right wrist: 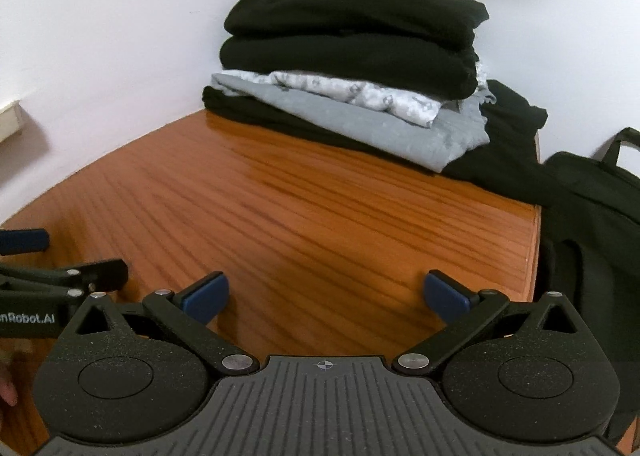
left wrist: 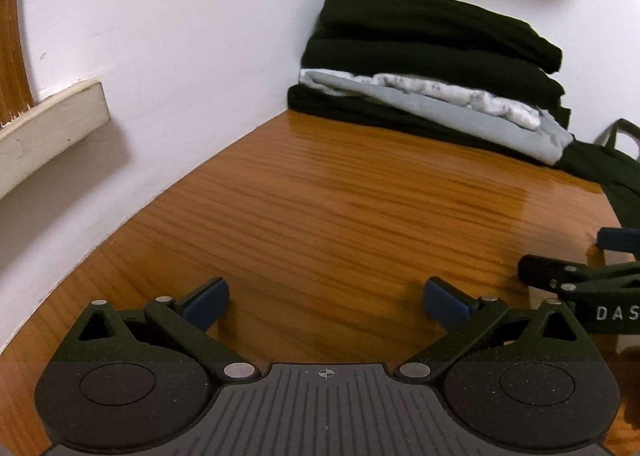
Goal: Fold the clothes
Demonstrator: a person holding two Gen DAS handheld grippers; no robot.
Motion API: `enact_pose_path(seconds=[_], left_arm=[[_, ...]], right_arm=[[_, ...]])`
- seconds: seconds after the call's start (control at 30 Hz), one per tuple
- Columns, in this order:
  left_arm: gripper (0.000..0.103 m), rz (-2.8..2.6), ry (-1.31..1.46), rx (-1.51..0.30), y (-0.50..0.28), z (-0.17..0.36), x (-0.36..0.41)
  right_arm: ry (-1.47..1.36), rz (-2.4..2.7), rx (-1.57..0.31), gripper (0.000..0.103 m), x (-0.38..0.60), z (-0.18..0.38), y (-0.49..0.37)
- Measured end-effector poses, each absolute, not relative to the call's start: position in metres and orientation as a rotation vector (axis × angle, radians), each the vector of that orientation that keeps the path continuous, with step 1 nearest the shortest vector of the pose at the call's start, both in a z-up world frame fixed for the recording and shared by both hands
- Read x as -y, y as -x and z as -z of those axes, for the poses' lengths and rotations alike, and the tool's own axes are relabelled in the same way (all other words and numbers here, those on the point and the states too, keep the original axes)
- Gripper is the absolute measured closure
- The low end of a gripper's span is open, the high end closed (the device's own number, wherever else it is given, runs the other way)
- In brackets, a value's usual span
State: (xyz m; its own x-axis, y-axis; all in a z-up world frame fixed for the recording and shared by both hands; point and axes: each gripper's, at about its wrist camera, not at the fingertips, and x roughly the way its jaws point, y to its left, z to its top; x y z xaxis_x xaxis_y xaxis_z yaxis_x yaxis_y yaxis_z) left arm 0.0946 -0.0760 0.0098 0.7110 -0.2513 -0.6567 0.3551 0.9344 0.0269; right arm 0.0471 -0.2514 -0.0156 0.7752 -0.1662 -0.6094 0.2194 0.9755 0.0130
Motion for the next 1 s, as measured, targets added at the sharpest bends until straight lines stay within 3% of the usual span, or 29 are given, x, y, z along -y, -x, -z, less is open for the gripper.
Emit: enact_pose_path(seconds=[1.0], left_arm=[[0.000,0.341,-0.153,-0.706,-0.0940,-0.0104,0.0759]], right_arm=[[-0.094,0.227,-0.652,0.000,0.2483,0.0148,-0.0428]])
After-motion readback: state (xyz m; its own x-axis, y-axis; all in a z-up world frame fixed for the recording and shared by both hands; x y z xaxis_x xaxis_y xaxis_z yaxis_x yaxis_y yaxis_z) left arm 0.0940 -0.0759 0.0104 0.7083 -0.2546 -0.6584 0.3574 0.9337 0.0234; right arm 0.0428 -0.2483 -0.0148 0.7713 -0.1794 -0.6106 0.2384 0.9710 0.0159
